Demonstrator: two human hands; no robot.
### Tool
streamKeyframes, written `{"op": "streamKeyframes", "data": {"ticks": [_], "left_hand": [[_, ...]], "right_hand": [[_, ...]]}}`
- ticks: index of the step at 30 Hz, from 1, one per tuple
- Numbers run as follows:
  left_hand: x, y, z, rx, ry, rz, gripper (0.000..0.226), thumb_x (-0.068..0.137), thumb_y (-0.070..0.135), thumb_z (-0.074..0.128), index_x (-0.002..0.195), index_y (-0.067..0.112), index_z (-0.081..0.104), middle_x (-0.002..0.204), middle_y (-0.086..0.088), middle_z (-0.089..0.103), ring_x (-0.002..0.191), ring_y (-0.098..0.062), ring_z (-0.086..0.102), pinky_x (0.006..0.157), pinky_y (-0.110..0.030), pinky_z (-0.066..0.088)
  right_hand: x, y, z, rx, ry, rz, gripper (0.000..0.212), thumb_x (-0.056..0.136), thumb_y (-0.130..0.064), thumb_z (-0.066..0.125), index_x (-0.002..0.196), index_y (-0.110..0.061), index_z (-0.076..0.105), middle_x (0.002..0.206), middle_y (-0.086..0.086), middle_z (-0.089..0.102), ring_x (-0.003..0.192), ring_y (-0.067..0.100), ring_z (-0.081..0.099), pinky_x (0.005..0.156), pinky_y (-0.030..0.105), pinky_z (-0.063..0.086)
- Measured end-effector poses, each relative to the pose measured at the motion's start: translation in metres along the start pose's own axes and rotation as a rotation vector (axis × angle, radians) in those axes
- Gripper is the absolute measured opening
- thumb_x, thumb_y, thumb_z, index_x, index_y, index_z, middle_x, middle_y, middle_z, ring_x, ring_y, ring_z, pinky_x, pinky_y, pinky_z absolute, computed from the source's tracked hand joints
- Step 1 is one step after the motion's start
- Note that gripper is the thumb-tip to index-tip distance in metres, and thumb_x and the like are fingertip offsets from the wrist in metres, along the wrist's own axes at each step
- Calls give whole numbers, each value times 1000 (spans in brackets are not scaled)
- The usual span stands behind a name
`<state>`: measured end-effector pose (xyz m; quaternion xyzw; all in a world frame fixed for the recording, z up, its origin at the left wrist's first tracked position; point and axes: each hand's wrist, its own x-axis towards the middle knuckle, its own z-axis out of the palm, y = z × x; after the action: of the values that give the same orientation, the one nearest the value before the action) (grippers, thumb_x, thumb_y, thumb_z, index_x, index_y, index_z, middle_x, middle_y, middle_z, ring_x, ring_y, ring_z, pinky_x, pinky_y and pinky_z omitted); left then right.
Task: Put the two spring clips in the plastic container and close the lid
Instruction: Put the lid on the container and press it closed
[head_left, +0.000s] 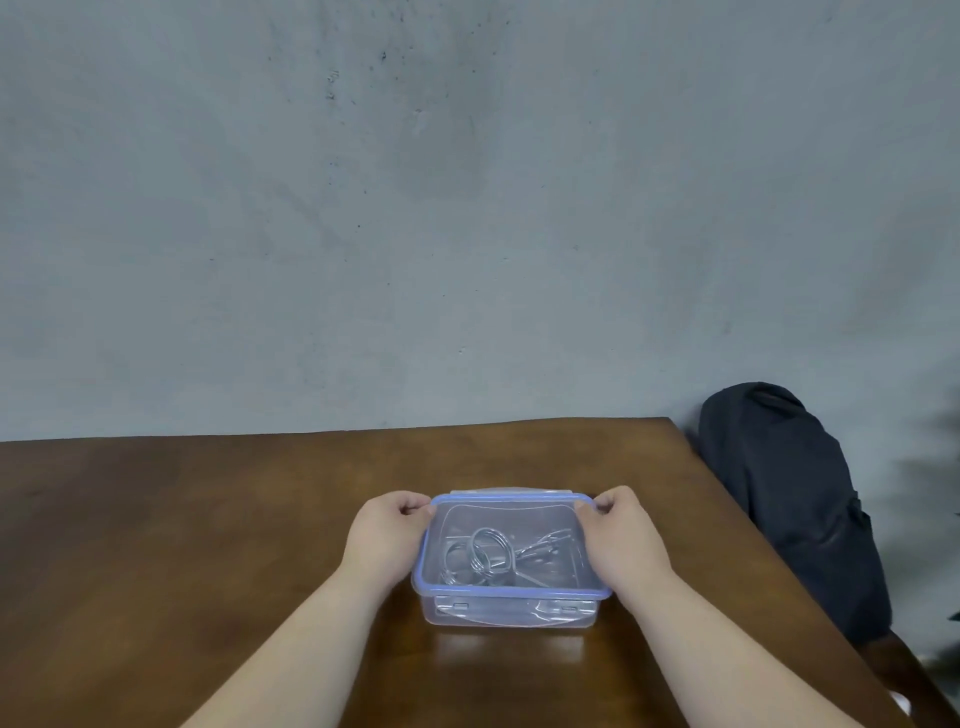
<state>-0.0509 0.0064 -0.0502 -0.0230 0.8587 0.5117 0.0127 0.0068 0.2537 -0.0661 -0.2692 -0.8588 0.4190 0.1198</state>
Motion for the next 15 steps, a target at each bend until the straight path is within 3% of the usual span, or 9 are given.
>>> {"op": "streamKeyframes", "data": {"ticks": [5, 11, 15], "left_hand": [[-3, 4, -2, 67, 18, 11, 15, 92, 25, 68, 79, 27, 75, 79, 8, 77, 79, -15, 73, 72, -34, 58], [-3, 9, -5, 105, 38, 3, 16, 92, 27, 64, 83, 29, 76, 79, 12, 77, 74, -9, 71, 59, -25, 50], [-4, 10, -3, 125, 16, -3, 19, 93, 28, 62, 81, 31, 76, 77, 12, 77, 74, -9, 71, 59, -25, 52]], "right_hand": [[3, -6, -1, -139, -17, -20, 17, 103, -39, 49, 101, -23, 53, 103, 0, 62, 75, 14, 60, 54, 31, 40], [4, -14, 3, -219, -27, -23, 19, 103, -39, 44, 105, -22, 53, 108, 2, 53, 74, 16, 57, 62, 34, 43], [6, -12, 3, -198, -17, -6, 16, 104, -38, 47, 103, -24, 52, 108, 2, 58, 73, 13, 58, 53, 30, 39]]}}
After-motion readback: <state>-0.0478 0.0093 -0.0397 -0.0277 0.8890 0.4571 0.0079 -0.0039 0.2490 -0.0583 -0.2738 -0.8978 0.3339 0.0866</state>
